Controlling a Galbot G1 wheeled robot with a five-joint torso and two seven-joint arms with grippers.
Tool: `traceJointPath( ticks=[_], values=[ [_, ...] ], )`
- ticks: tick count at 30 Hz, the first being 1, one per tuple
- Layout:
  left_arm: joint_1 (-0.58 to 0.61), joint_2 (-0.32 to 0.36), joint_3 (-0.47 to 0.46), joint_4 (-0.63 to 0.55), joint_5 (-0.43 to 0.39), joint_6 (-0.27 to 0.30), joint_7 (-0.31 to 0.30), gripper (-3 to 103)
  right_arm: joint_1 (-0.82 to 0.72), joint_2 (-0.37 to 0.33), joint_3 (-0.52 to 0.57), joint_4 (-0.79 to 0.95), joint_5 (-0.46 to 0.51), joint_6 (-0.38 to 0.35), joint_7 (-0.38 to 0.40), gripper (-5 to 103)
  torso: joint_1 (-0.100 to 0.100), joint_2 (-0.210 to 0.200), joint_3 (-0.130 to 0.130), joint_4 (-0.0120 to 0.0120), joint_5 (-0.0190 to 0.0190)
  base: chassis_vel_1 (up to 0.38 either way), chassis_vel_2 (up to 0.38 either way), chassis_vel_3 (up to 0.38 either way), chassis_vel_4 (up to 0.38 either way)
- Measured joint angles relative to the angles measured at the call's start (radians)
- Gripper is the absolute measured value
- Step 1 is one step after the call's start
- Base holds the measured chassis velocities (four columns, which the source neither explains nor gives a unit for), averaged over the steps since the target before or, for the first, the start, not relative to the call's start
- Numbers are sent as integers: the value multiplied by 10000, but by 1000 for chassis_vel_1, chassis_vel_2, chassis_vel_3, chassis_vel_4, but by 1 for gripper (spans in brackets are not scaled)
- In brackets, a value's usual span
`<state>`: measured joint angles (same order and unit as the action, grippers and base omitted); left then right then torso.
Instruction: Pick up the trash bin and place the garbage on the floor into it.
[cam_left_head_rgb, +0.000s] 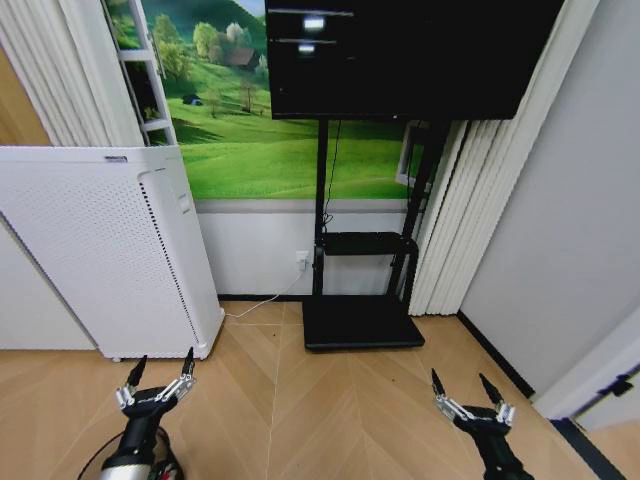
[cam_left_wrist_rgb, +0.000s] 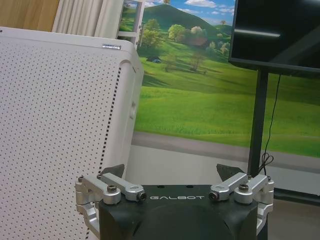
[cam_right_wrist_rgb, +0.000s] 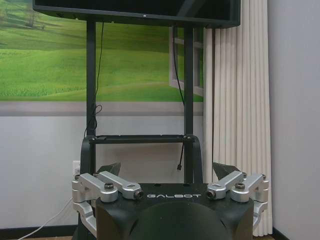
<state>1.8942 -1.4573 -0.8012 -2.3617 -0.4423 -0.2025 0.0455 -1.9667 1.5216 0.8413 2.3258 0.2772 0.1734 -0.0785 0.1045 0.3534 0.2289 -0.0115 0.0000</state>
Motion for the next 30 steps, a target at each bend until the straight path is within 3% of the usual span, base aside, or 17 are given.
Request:
traceJointPath(
  ticks=[13, 15, 30],
  values=[
    [0, 0, 0, 0, 0, 0, 0, 100, 0, 0, 0, 0, 0, 0, 0, 100, 167, 540, 375, 0, -1, 0, 0, 0, 0],
    [0, 0, 0, 0, 0, 0, 0, 100, 0, 0, 0, 0, 0, 0, 0, 100, 264, 835, 573, 0, 0, 0, 0, 0, 0],
    [-1, 0, 0, 0, 0, 0, 0, 100, 1, 0, 0, 0, 0, 0, 0, 100, 479, 1428, 949, 0, 0, 0, 0, 0, 0]
  ],
)
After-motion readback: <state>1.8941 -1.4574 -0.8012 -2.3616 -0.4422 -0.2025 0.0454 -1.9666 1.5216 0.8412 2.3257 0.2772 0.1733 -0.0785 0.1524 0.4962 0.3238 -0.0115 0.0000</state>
